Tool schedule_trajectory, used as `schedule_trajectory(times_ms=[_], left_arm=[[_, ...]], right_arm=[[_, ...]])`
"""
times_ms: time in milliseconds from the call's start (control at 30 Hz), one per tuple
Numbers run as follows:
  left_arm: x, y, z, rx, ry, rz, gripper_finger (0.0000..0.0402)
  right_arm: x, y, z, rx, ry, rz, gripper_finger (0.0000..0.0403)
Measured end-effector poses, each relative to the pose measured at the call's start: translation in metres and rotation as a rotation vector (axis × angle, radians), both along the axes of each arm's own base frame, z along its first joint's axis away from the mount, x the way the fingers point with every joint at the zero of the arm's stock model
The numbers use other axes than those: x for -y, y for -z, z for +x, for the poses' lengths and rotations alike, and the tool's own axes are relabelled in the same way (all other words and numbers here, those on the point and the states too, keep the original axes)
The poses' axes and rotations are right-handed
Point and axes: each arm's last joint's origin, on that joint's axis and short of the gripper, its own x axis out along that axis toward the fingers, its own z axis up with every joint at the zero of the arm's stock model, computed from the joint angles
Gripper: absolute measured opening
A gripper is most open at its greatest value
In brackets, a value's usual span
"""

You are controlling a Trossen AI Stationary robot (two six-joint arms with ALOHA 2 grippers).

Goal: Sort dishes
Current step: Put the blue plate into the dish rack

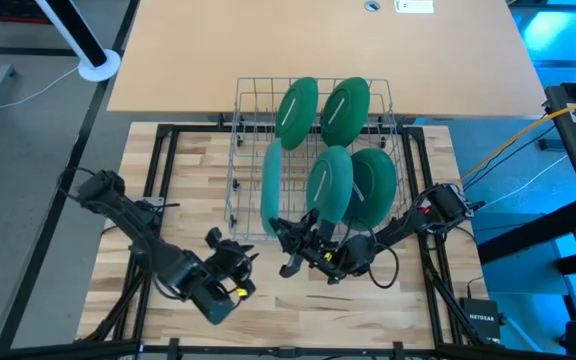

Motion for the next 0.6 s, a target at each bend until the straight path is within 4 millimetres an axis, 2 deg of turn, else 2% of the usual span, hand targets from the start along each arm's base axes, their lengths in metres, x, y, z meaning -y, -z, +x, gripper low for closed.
schedule_trajectory(times_ms=[133,267,400,600], left_arm=[[-0.001,0.008,0.006,-0.034,-0.005,0.005,0.0096],[-0.003,0.010,0.010,-0.132,0.080,0.007,0.0096],[-0.003,0.010,0.010,-0.155,0.105,0.025,0.0099],[-0.007,0.010,0.013,-0.137,0.070,0.006,0.0150]], right_arm=[[-0.001,0.000,0.000,0.004,-0.011,-0.008,0.0010],[-0.001,0.000,0.000,0.000,-0.015,-0.014,0.0010],[-0.001,0.001,0.001,-0.010,-0.015,-0.021,0.0010],[-0.002,0.003,0.002,-0.033,-0.015,-0.032,0.0010]])
